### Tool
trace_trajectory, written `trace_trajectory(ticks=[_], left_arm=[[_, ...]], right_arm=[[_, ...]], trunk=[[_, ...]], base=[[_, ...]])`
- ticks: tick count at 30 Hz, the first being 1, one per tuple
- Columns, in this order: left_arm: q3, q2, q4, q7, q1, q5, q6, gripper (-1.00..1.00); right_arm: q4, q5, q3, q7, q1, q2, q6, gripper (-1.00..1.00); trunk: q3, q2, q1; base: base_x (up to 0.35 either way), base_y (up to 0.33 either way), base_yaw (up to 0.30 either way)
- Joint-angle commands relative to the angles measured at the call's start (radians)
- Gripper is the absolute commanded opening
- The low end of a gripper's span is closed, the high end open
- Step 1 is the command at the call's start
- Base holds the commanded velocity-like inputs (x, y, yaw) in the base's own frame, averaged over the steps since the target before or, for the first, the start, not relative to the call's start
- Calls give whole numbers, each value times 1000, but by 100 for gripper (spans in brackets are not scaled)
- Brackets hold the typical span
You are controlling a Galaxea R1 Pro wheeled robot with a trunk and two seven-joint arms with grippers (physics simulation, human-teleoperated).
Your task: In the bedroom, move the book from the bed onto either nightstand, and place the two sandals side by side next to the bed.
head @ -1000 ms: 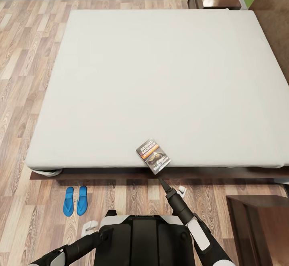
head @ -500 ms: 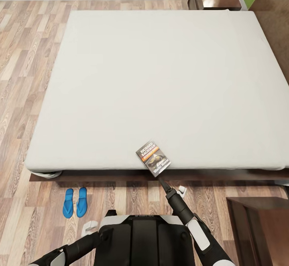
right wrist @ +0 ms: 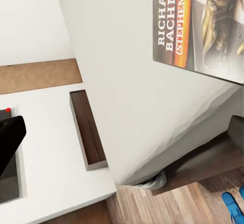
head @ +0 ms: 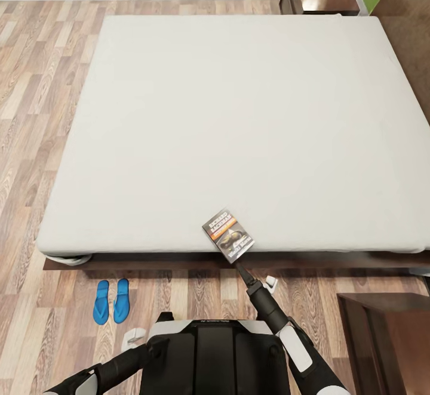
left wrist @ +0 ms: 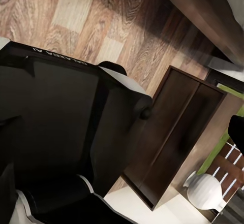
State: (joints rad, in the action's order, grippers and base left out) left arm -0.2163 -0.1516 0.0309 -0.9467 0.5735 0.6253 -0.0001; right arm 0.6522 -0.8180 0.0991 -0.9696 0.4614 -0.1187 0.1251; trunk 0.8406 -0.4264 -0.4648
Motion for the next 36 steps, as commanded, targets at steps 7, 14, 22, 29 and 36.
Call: trace_trajectory(ticks=[7,14,22,29,36], left_arm=[[-9,0,0,-3,0,8,0,100],[-9,0,0,-3,0,8,0,100],[-8,4,0,-2,0,9,0,100],[-8,6,0,-1,0,10,0,100],[-8,6,0,-1,0,10,0,100]], right_arm=[[0,-4,4,-4,0,-1,11,100],[0,-4,4,-4,0,-1,11,100],[0,-4,4,-4,0,-1,11,100],[0,-4,4,-4,0,-1,11,100],[0,-4,4,-4,0,-1,11,100]], trunk=[[23,-51,-27],[29,-65,-35],[29,-65,-35],[51,-114,-62],[73,-163,-89]], base=[[0,0,0],[0,0,0],[0,0,0],[0,0,0],[0,0,0]])
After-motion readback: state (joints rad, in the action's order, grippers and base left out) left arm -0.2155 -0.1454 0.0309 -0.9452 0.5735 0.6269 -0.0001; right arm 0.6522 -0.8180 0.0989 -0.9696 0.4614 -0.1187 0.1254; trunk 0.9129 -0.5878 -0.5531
